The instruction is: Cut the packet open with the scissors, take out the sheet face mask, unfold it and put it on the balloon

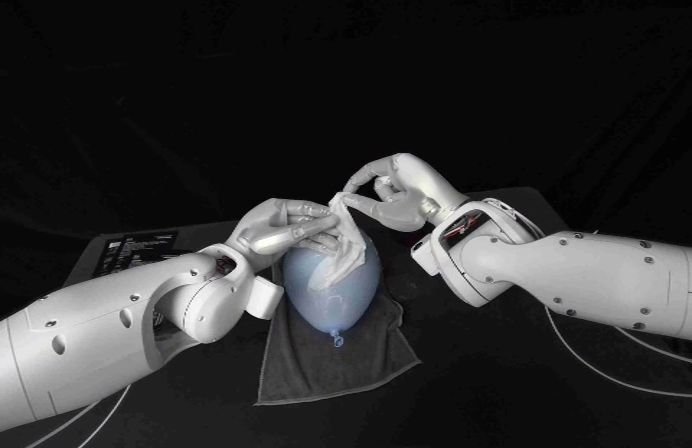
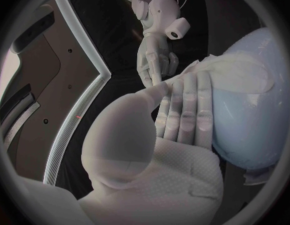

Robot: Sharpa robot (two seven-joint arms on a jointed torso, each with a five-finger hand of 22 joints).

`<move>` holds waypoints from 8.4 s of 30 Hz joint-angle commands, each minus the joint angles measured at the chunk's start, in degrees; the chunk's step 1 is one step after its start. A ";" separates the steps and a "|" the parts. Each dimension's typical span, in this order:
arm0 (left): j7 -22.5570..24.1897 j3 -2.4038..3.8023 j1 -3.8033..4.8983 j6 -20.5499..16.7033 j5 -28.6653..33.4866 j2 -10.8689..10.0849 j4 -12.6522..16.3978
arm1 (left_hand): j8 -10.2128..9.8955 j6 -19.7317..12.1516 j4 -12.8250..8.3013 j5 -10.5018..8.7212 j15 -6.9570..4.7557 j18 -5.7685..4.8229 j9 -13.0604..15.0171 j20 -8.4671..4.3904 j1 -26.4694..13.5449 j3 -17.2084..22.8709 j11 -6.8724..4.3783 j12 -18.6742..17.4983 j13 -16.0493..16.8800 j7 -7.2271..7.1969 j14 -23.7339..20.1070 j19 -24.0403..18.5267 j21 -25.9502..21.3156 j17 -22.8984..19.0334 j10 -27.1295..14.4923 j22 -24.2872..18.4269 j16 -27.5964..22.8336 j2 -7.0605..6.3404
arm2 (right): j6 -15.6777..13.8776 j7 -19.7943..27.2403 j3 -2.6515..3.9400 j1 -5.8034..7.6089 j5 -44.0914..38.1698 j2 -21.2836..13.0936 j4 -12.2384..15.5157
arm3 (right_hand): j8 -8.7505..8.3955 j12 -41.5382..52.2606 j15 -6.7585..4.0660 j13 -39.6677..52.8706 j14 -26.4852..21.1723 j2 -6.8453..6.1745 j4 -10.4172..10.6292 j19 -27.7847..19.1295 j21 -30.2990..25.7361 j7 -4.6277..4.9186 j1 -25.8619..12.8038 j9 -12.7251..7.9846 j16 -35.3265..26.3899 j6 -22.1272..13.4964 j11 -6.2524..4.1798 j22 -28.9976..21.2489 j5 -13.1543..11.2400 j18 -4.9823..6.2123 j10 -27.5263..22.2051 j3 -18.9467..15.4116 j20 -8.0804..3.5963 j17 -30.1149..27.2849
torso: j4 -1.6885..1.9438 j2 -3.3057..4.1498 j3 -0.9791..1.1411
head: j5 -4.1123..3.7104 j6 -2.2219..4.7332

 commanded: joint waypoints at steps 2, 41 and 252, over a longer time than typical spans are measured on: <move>0.49 0.05 0.03 0.15 0.48 0.05 0.07 | 1.09 0.56 -0.97 -0.39 -0.65 0.28 0.74 -0.78 0.79 0.73 -0.46 0.77 0.29 -0.25 0.29 -0.20 1.52 0.69 0.50 1.01 0.64 1.73 | 0.10 -0.42 0.05 0.03 -0.27 0.16 -0.24 | 0.31 0.20 -0.34 15.06 6.04 0.10 0.09 0.83 0.14 -0.11 0.27 1.14 0.20 0.41 -0.40 10.94 0.29 0.09 6.10 0.31 -0.19 15.06 | 0.00 -0.02 0.00 | 0.03 -0.06; 0.65 0.04 0.03 4.31 2.65 0.00 -0.05 | 5.78 -2.44 3.94 -0.59 -0.48 0.60 4.73 0.48 -3.98 1.90 -1.03 1.67 0.05 -1.61 -2.13 -1.43 0.50 6.15 0.79 0.59 2.99 1.68 | 1.98 -4.50 0.04 0.04 -2.19 0.98 -1.65 | 0.40 0.15 -0.33 15.03 6.04 0.03 0.01 0.71 -0.18 -0.08 0.13 1.22 0.20 0.32 -0.37 10.85 0.29 0.15 6.07 0.44 -0.20 15.06 | -0.02 -0.03 0.02 | 0.22 -0.53; 0.30 0.00 0.02 1.90 5.55 -1.23 1.12 | 7.29 -3.92 0.24 -0.57 -0.27 0.14 12.26 0.08 -5.35 8.75 -0.67 0.51 -0.25 -0.65 -3.37 -7.60 8.19 10.12 2.54 6.93 3.01 2.68 | -2.44 -3.35 -0.58 -3.61 -3.53 1.76 2.56 | -5.24 -8.55 2.49 8.51 6.04 -4.34 4.34 -0.84 -4.09 3.43 -4.82 -1.78 0.20 -5.33 2.80 9.87 0.27 0.83 0.33 -4.21 2.25 15.06 | -0.02 -0.02 0.01 | 1.64 -1.27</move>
